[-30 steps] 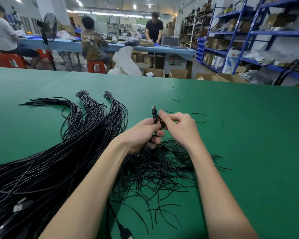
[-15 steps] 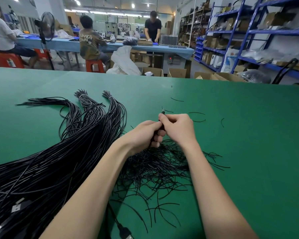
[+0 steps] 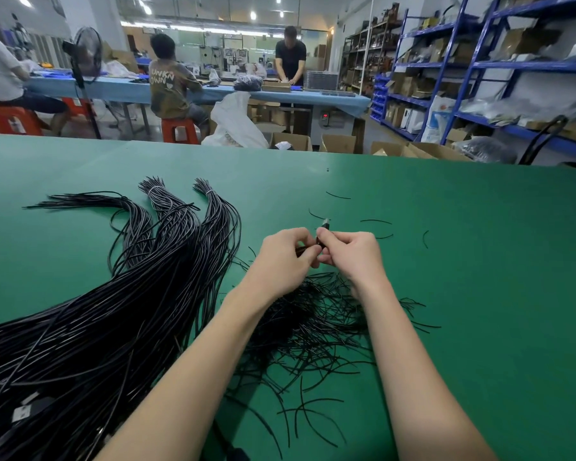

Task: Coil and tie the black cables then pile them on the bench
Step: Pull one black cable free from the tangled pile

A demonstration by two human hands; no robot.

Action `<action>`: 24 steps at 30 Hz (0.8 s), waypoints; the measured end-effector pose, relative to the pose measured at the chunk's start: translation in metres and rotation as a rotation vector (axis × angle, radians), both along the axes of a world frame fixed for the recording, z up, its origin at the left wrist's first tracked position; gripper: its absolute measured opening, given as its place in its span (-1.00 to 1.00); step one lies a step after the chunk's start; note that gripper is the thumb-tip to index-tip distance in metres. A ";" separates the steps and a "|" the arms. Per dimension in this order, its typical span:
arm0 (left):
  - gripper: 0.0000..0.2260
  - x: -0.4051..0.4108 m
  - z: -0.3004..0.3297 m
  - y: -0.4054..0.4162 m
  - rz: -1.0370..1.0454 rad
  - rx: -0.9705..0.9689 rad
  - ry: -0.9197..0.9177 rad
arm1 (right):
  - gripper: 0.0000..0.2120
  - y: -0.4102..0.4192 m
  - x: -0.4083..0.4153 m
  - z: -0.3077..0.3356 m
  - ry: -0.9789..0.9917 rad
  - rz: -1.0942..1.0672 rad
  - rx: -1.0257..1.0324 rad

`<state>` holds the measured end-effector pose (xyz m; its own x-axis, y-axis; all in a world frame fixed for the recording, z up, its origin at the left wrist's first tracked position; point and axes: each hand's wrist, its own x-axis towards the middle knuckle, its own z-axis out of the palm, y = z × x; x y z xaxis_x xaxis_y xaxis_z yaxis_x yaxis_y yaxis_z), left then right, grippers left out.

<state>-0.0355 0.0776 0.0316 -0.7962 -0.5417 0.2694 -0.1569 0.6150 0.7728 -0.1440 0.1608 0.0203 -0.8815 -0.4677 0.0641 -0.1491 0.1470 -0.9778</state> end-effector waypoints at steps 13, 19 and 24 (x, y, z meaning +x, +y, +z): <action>-0.77 -0.006 -0.002 0.019 0.052 -0.452 -0.234 | -0.85 0.000 -0.012 -0.015 -0.198 -0.079 -0.094; -0.76 -0.008 -0.016 0.013 0.099 -0.447 -0.111 | -0.78 -0.009 -0.016 -0.026 -0.219 -0.021 -0.122; -0.76 -0.003 -0.018 -0.009 0.205 0.064 0.174 | -0.57 -0.027 -0.042 -0.031 0.129 -0.076 0.165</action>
<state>-0.0388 0.0682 0.0138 -0.6129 -0.7071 0.3527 -0.1349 0.5334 0.8350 -0.1861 0.1339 -0.0108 -0.9043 -0.4133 0.1069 -0.2536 0.3188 -0.9133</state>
